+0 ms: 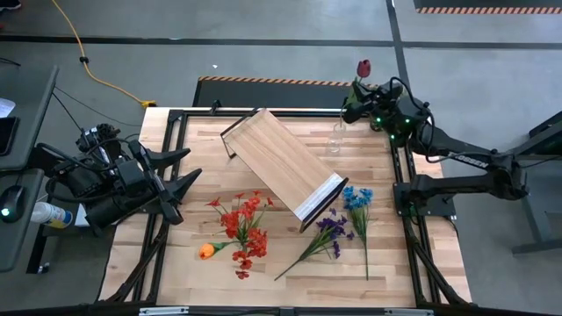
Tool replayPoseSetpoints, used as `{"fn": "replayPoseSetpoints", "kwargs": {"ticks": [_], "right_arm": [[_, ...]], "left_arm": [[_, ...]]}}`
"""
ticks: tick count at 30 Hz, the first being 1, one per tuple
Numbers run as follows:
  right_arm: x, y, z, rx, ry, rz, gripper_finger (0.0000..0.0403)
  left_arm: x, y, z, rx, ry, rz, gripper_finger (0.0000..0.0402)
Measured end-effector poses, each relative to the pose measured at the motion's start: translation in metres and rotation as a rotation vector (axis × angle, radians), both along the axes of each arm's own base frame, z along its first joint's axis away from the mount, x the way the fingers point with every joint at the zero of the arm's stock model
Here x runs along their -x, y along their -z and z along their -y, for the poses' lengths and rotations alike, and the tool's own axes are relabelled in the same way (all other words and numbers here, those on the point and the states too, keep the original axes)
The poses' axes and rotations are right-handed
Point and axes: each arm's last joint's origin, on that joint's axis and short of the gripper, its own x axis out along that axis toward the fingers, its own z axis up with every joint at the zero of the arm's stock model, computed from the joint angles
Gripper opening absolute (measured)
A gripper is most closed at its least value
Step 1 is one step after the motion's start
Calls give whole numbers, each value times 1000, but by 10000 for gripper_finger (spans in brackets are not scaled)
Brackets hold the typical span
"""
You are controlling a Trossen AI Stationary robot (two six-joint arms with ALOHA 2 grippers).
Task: Pick and place flowers into a vace then onto a shelf
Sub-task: Put the red tulip into the top transparent vase
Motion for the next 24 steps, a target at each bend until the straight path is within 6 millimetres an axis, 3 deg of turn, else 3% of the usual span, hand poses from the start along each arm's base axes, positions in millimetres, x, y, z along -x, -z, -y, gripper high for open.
{"fn": "replayPoseSetpoints", "kwargs": {"ticks": [24], "right_arm": [[-2, 5, 1, -25, 11, -31, 0]], "left_arm": [[0, 0, 0, -2, 0, -1, 273]]}}
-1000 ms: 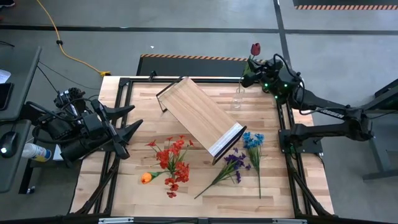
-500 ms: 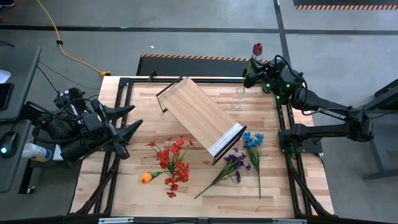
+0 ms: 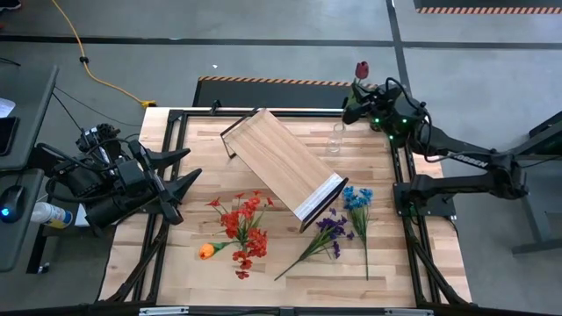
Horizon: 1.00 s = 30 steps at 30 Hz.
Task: Pick and place flowers into a vace then onto a shelf
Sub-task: Put the red tulip into the top transparent vase
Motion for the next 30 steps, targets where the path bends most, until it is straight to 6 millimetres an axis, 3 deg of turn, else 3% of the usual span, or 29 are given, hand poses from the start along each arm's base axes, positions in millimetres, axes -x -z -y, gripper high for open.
{"fn": "replayPoseSetpoints", "kwargs": {"ticks": [19, 23, 30], "right_arm": [[-30, 30, 15, -76, 29, -120, 0], [-31, 36, 15, -82, 33, -124, 0], [-15, 71, 7, -54, 24, 53, 0]], "left_arm": [[0, 0, 0, 0, 0, 0, 269], [0, 0, 0, 0, 0, 0, 271], [0, 0, 0, 0, 0, 0, 271]]}}
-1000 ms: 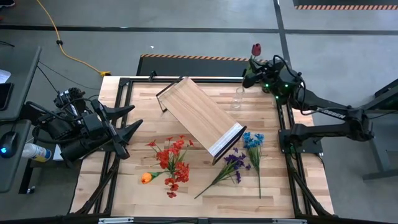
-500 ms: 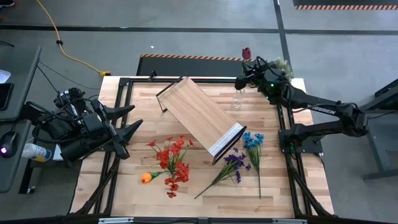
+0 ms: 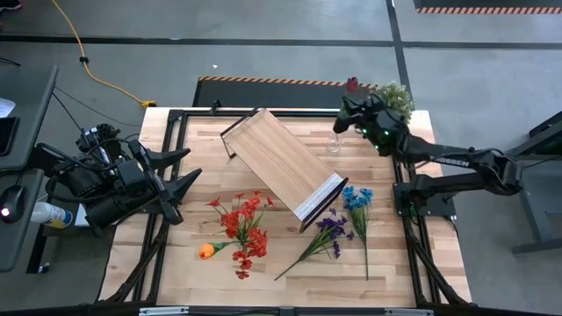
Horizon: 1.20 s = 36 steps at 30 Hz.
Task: Pick and place flowers into a vace then onto a shelf
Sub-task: Put the red tulip into the top transparent vase
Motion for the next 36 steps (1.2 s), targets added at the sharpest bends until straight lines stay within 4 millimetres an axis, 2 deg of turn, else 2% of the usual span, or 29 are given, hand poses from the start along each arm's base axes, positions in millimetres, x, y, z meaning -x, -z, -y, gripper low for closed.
{"fn": "replayPoseSetpoints", "kwargs": {"ticks": [6, 12, 15, 36], "right_arm": [[18, 11, -8, 14, 3, 24, 0], [27, 23, -11, -1, 39, -18, 0], [27, 29, -11, -18, 42, -48, 2], [28, 38, -12, -98, 29, -72, 11]], "left_arm": [[0, 0, 0, 0, 0, 0, 271], [0, 0, 0, 0, 0, 0, 272], [0, 0, 0, 0, 0, 0, 270], [0, 0, 0, 1, 0, 0, 273]]}}
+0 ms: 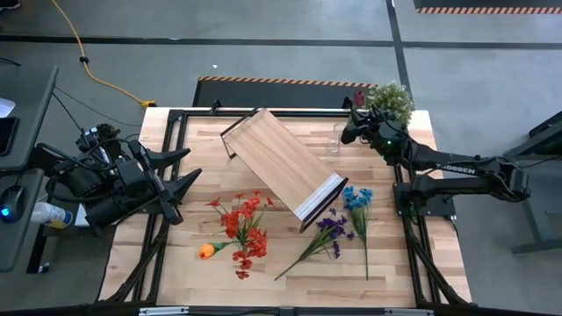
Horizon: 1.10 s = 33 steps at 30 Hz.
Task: Pick and place flowers into a vace then onto a shelf
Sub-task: Put the red tulip into the top transparent vase
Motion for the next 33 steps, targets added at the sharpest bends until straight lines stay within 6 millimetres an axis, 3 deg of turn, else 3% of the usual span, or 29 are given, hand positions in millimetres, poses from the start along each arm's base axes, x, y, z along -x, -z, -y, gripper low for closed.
{"fn": "replayPoseSetpoints", "kwargs": {"ticks": [11, 24, 33], "right_arm": [[-1, 0, 0, -4, -26, 2, 20], [-1, 2, -1, -18, -51, -17, 129], [-1, 2, -1, -18, -51, -17, 166]], "left_arm": [[0, 0, 0, 0, 0, 0, 271], [0, 0, 0, 0, 0, 0, 270], [0, 0, 0, 0, 0, 0, 270]]}}
